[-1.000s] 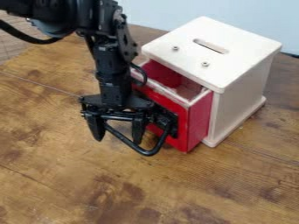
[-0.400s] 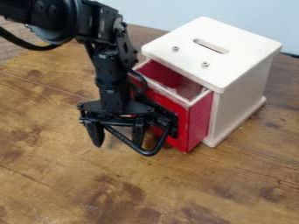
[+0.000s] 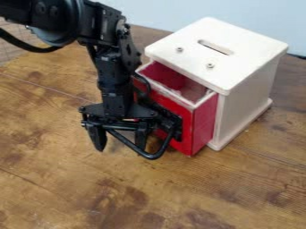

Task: Close the drawer

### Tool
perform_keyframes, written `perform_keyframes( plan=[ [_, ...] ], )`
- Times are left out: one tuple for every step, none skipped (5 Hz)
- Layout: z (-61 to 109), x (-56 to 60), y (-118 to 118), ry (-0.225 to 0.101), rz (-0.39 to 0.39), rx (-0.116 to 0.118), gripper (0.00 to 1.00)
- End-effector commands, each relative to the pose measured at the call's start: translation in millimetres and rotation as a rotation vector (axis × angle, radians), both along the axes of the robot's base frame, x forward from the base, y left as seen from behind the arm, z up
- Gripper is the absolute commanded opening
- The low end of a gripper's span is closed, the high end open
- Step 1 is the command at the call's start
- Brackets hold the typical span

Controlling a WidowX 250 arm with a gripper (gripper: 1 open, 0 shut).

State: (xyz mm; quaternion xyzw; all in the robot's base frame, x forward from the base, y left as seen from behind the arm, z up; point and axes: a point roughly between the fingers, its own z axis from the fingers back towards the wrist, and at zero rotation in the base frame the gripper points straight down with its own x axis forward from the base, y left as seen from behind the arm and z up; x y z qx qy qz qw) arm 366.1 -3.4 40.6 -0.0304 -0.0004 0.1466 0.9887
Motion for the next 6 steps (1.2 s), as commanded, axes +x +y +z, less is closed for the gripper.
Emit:
perform_keyframes(
  plan=[
    [43.4, 9.7, -26.0, -0.126, -0.083, -0.029, 1.00],
    [46.1, 7.7, -27.9, -0.135, -0.105, -0.033, 1.00],
    [47.0, 5.4, -29.7, -0.144, -0.126, -0.037, 1.00],
    [51.2, 8.4, -34.2, -0.149, -0.161, -0.041, 1.00],
    [55.5, 12.7, -38.9, -0.154, -0.197, -0.046, 1.00],
    [52.0, 19.9, -40.1, -0.160, -0.160, -0.044, 1.00]
  ],
)
